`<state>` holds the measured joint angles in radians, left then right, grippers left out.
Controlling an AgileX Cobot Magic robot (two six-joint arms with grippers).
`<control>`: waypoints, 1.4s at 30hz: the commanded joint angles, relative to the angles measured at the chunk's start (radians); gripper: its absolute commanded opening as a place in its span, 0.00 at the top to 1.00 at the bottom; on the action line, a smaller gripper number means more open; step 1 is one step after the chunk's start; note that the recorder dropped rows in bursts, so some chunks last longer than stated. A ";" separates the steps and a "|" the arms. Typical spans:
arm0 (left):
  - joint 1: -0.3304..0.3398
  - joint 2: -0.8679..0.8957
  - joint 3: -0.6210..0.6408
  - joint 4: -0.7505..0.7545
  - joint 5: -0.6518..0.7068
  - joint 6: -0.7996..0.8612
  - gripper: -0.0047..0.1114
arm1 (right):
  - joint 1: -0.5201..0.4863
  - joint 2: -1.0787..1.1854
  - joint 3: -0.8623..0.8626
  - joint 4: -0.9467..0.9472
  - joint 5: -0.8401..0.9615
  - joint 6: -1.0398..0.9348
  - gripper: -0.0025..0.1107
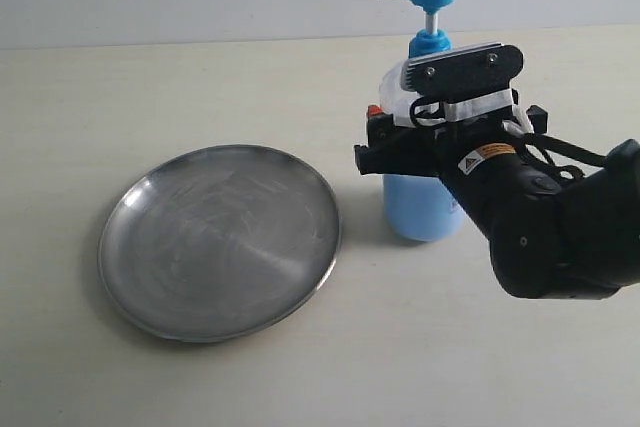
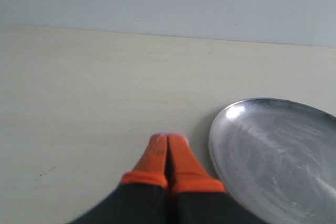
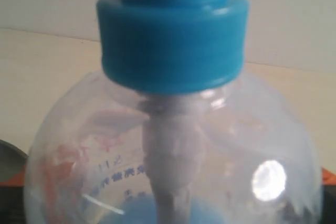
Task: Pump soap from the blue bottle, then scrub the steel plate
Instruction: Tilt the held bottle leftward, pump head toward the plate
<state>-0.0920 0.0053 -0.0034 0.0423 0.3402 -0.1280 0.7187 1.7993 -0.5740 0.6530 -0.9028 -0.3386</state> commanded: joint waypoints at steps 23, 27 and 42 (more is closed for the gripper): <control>0.004 -0.005 0.003 -0.005 -0.008 0.002 0.96 | -0.004 -0.118 -0.004 -0.151 0.199 -0.085 0.98; 0.004 -0.005 0.003 -0.005 -0.008 0.002 0.96 | -0.004 -0.118 -0.004 -0.207 0.227 -0.060 0.98; 0.004 -0.005 0.003 -0.005 -0.008 0.002 0.96 | -0.004 -0.118 -0.004 -0.287 0.288 0.002 0.98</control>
<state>-0.0920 0.0053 -0.0034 0.0423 0.3402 -0.1280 0.7187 1.6912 -0.5725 0.3855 -0.6171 -0.3384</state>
